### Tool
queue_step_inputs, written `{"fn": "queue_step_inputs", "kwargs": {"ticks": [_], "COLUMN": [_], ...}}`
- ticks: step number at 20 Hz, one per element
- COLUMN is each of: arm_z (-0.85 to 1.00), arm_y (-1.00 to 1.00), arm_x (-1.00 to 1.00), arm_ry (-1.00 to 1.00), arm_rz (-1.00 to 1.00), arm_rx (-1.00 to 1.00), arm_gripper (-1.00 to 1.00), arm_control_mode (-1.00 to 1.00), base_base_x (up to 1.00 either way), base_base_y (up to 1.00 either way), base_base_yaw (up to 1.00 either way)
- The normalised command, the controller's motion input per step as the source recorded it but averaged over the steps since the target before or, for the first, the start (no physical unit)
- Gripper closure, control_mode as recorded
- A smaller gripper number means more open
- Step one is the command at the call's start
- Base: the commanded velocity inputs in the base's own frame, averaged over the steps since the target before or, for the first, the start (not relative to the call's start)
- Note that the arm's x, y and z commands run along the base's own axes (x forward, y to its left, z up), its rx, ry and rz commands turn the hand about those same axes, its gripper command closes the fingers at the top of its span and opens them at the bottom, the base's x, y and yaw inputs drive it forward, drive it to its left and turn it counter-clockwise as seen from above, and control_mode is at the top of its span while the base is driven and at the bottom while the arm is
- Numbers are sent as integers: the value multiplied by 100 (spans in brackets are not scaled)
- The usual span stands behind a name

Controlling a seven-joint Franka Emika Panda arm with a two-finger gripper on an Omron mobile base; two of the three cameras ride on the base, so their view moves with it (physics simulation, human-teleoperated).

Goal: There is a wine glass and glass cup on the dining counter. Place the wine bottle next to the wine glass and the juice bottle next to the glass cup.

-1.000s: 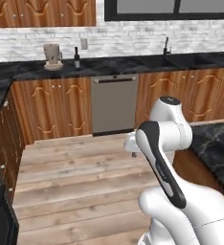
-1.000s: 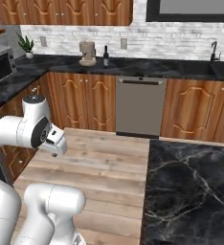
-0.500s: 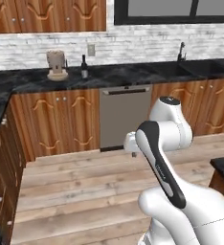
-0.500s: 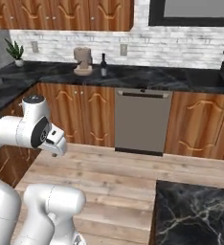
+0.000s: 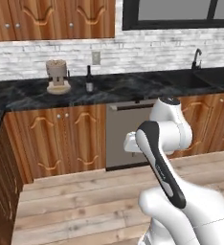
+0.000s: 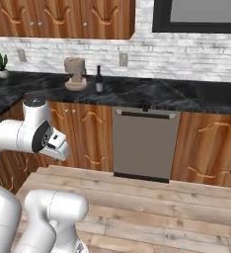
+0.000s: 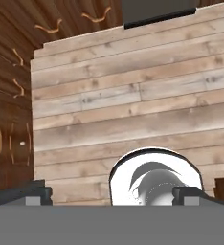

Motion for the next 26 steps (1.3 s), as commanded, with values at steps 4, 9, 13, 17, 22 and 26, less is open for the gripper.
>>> {"fn": "queue_step_inputs", "kwargs": {"ticks": [4, 9, 13, 17, 22, 26], "arm_z": [0, 0, 0, 0, 0, 0], "arm_y": [0, 0, 0, 0, 0, 0], "arm_x": [0, 0, 0, 0, 0, 0], "arm_ry": [0, 0, 0, 0, 0, 0], "arm_rz": [0, 0, 0, 0, 0, 0], "arm_rx": [0, 0, 0, 0, 0, 0], "arm_gripper": [-100, -100, -100, -100, -100, -100], "arm_control_mode": [100, 100, 100, 100, 100, 100], "base_base_x": [94, 93, 89, 88, 86, 77], "base_base_y": [25, 25, 24, 23, 18, 11], "base_base_yaw": [0, 2, 12, 13, 10, 5]}}
